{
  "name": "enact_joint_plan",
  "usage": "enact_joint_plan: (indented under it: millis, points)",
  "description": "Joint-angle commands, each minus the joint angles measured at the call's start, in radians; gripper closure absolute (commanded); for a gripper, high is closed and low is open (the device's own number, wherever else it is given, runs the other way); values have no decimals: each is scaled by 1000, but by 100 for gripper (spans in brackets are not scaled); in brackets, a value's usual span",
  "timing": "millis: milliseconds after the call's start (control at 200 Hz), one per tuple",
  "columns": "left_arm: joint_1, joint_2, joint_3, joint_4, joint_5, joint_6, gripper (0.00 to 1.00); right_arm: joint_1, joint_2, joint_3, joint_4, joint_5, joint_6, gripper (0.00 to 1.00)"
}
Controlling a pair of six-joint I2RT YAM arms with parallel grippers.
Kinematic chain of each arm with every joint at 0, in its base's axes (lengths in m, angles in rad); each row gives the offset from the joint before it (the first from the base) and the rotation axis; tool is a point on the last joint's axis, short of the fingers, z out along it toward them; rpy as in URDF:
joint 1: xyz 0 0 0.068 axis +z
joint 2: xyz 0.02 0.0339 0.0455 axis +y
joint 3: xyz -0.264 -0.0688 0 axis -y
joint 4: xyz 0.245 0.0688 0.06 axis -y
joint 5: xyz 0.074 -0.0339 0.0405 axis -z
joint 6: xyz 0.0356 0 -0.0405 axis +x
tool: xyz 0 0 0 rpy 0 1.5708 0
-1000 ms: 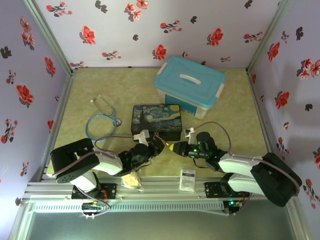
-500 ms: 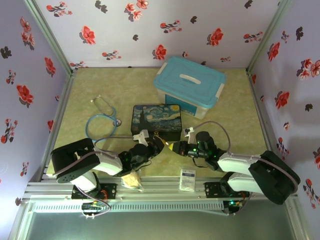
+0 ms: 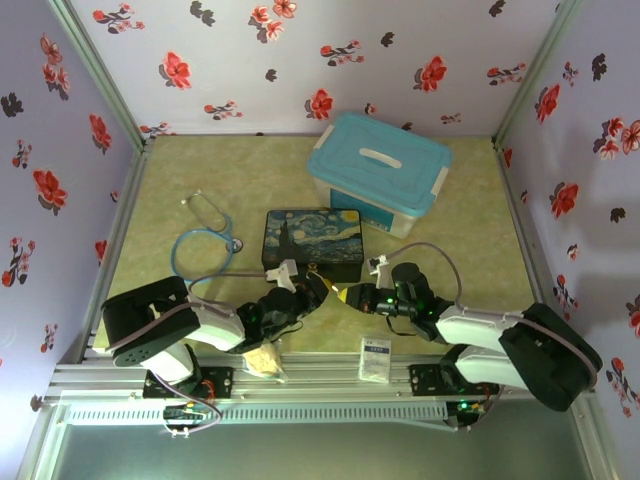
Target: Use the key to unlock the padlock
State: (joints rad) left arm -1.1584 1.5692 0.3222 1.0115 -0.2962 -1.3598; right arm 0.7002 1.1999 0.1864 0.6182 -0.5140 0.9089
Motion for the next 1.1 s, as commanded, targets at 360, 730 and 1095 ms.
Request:
enact_joint_plan:
  millis: [360,730,1095]
  points:
    - [0,-51,26,53,-41,32,100,-5,5,-12,12,-21,-24,100]
    - [2,-43,27,67,-34,15,100,-5,-13,-24,19,-18,-28,100]
    - [1,0,47,83,-10,5,100,-6,-6,-12,70,-28,-17,100]
